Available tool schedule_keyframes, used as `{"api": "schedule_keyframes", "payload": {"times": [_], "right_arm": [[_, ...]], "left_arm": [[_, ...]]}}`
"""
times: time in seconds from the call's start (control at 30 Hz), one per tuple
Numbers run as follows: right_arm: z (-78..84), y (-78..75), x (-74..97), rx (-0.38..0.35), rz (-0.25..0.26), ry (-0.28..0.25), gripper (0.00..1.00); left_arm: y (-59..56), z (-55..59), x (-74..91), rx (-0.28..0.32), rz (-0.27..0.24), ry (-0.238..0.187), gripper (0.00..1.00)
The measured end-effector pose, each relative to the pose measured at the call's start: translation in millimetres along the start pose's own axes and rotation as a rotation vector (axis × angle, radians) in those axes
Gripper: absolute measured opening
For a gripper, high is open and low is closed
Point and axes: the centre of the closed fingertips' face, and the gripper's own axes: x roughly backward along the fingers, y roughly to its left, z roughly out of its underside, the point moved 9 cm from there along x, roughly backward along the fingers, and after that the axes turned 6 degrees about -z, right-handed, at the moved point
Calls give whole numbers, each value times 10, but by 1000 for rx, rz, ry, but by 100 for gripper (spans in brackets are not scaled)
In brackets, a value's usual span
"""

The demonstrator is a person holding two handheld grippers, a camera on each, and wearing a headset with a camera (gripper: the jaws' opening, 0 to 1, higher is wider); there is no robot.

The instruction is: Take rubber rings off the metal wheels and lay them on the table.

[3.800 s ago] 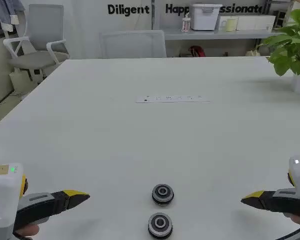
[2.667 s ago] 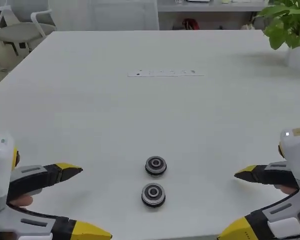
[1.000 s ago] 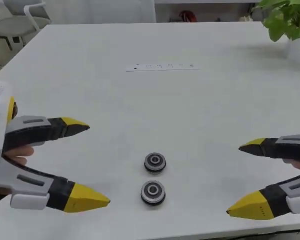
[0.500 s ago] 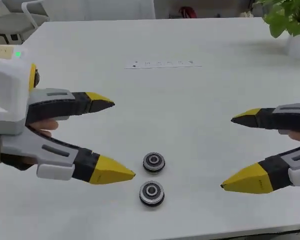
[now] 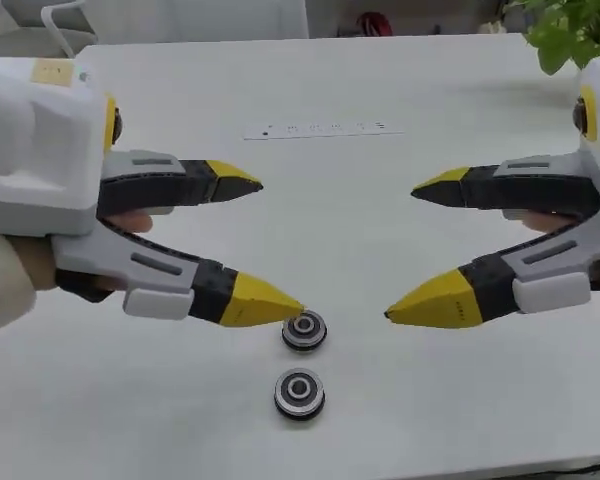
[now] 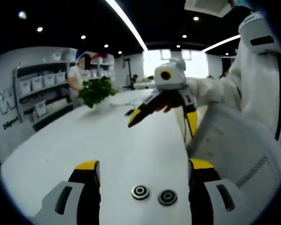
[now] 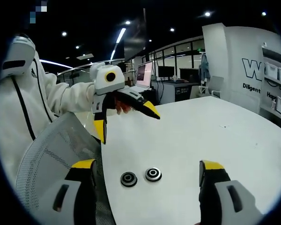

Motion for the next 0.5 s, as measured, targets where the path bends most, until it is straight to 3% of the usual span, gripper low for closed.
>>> {"api": "schedule_keyframes", "payload": {"times": [0.07, 0.17, 0.3, 0.5], "right_arm": [[48, -10, -54, 2, -10, 8, 85], [113, -6, -117, 4, -31, 14, 80], [205, 15, -201, 0, -65, 17, 76], [352, 16, -246, -9, -102, 10, 68]], "left_arm": [[-27, 54, -34, 24, 12, -4, 77], [-65, 145, -46, 12, 16, 2, 69], [-92, 226, -59, 60, 31, -13, 70], [-189, 393, -136, 75, 61, 14, 60]]}}
